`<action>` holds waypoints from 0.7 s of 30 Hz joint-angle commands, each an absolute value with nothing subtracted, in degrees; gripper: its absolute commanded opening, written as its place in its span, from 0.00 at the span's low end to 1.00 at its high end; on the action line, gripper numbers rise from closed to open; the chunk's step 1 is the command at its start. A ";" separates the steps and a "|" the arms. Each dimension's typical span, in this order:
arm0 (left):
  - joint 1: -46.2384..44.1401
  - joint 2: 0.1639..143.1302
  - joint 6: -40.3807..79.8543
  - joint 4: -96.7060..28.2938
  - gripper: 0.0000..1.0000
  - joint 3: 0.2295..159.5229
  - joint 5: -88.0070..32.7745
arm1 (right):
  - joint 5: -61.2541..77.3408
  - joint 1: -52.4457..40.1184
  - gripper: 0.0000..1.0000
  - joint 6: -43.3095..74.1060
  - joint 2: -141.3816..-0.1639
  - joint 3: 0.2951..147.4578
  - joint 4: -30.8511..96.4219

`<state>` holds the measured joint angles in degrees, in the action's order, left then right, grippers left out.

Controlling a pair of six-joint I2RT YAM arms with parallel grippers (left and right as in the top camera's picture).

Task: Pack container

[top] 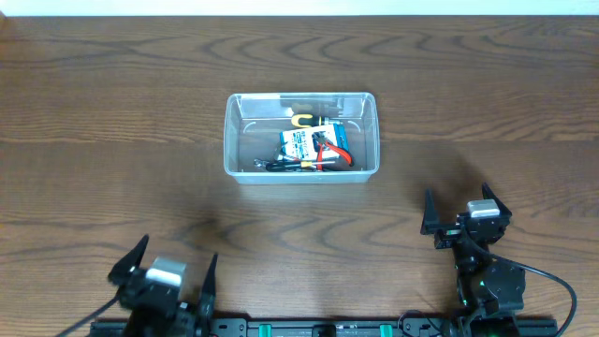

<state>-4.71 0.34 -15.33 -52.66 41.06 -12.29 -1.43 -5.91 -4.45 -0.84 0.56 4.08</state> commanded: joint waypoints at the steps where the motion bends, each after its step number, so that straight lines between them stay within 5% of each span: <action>1: -4.58 0.21 -16.47 -46.39 0.98 33.17 -13.10 | -1.06 -5.17 0.99 -4.80 -0.32 0.32 4.23; 12: -4.58 0.14 -14.26 -6.96 0.98 8.80 -9.26 | -1.06 -5.17 0.99 -4.80 -0.32 0.32 4.23; 21: -4.58 0.12 -6.50 -1.19 0.98 0.32 0.60 | -1.06 -5.17 0.99 -4.80 -0.32 0.32 4.23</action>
